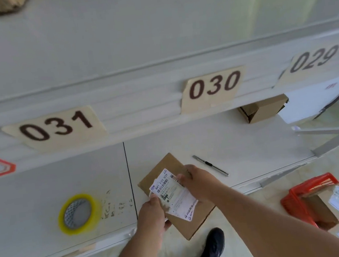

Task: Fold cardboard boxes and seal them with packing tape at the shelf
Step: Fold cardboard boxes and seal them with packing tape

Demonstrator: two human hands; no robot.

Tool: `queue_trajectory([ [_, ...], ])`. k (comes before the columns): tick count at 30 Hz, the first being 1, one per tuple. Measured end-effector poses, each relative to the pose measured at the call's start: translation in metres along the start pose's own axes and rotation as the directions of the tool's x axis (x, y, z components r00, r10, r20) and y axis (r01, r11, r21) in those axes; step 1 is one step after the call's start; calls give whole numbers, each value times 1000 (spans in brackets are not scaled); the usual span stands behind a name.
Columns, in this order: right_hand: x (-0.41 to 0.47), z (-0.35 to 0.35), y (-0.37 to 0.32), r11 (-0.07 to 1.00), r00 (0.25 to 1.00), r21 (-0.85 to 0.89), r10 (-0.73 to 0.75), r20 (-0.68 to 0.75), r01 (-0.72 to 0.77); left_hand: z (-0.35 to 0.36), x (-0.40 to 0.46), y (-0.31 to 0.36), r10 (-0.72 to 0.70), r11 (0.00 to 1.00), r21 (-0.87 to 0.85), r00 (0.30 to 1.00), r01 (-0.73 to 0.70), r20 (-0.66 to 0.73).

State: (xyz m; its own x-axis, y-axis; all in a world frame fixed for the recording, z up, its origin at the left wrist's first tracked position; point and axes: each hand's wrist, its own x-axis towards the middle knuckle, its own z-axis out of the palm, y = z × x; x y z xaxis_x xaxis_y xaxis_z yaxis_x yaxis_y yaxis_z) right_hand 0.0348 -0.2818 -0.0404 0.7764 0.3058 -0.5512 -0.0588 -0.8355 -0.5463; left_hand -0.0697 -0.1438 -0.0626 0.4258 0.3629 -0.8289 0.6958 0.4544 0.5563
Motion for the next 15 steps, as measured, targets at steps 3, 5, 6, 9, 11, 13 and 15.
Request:
queue_trajectory([
  [3, -27, -18, -9, 952, 966, -224, -236, -109, 207, 3, 0, 7, 14, 997, -83, 997, -8, 70],
  [5, -42, -9, -10, 868, 925, -396, -366, -101, 300, 7, 1, 16, 22, 998, -68, 996, -16, 87],
  [6, -46, 5, -6, 837, 910, -440, -404, -94, 326, 9, 4, 15, 50, 998, -40, 995, -47, 90],
  [9, -47, 50, 12, 777, 892, -542, -439, -102, 321, 15, -1, 14, 132, 991, -9, 987, -132, 90],
  [11, -47, 69, 15, 743, 869, -582, -481, -121, 331, 14, -14, 19, 130, 992, -17, 986, -129, 101],
  [13, -50, 78, 15, 686, 842, -613, -536, -61, 392, 11, -13, 16, 156, 987, 34, 983, -160, 101],
  [15, -51, 78, 20, 644, 822, -646, -568, -46, 409, 8, -6, 13, 214, 970, 97, 974, -221, 80],
])
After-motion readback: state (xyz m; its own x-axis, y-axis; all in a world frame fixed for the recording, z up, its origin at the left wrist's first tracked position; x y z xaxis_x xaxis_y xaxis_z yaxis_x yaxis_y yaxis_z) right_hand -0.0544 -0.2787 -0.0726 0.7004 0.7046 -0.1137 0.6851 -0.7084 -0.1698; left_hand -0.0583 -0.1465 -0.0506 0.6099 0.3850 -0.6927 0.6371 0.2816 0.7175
